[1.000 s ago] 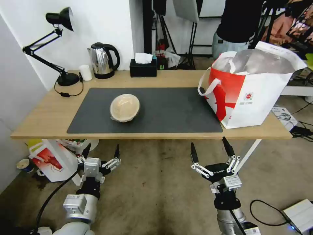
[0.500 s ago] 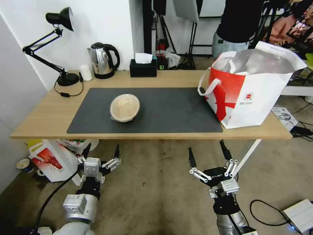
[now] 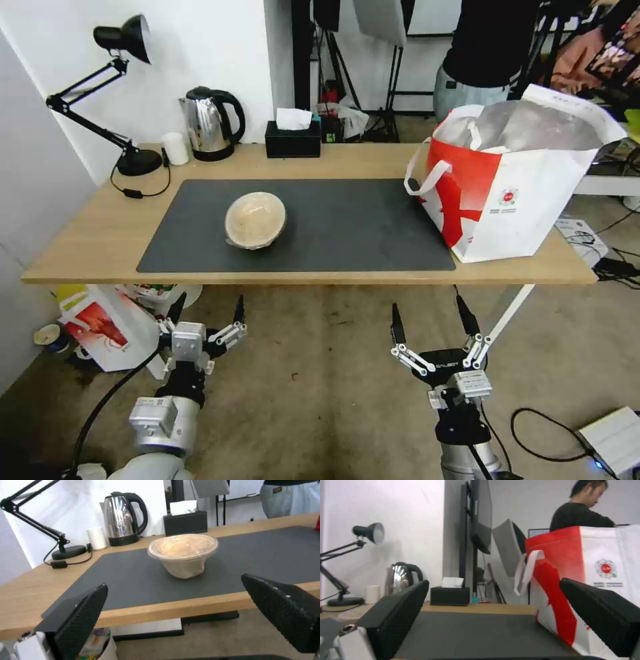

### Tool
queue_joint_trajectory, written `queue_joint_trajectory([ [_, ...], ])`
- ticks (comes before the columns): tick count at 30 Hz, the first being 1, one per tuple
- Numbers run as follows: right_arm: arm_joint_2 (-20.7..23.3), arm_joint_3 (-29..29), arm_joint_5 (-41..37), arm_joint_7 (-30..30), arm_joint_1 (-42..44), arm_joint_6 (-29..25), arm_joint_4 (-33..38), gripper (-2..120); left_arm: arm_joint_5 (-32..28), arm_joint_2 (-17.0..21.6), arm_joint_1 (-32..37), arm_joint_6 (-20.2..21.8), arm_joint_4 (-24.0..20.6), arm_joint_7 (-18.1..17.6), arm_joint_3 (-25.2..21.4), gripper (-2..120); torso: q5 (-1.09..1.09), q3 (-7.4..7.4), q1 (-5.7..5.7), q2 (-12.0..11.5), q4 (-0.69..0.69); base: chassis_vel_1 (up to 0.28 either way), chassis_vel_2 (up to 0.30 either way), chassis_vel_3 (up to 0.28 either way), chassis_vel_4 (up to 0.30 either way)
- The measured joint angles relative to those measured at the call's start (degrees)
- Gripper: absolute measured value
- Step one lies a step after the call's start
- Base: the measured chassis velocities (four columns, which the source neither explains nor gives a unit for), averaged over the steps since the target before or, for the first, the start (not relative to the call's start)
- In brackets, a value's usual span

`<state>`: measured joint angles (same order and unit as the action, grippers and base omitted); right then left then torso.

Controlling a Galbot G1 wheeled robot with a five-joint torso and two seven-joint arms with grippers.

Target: Pick up the trash from the table and place it into the takeout bag.

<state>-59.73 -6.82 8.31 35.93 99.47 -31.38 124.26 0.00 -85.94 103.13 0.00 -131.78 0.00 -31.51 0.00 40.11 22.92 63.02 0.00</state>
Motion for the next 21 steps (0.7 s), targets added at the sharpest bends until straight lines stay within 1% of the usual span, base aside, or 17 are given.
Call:
queue_joint_trajectory([
  [8,-1.05,0.55,0.48,0.7,-0.42,0.15,-0.46,100,0.0,0.0,0.0,0.0,0.0,0.0,0.0,100,0.0,0.0,0.0,0.0,0.0,0.0,0.0,0.0,0.0],
  [21,-1.46,1.04,0.83,0.49,-0.78,0.19,-0.57,100,0.0,0.0,0.0,0.0,0.0,0.0,0.0,100,0.0,0.0,0.0,0.0,0.0,0.0,0.0,0.0,0.0],
])
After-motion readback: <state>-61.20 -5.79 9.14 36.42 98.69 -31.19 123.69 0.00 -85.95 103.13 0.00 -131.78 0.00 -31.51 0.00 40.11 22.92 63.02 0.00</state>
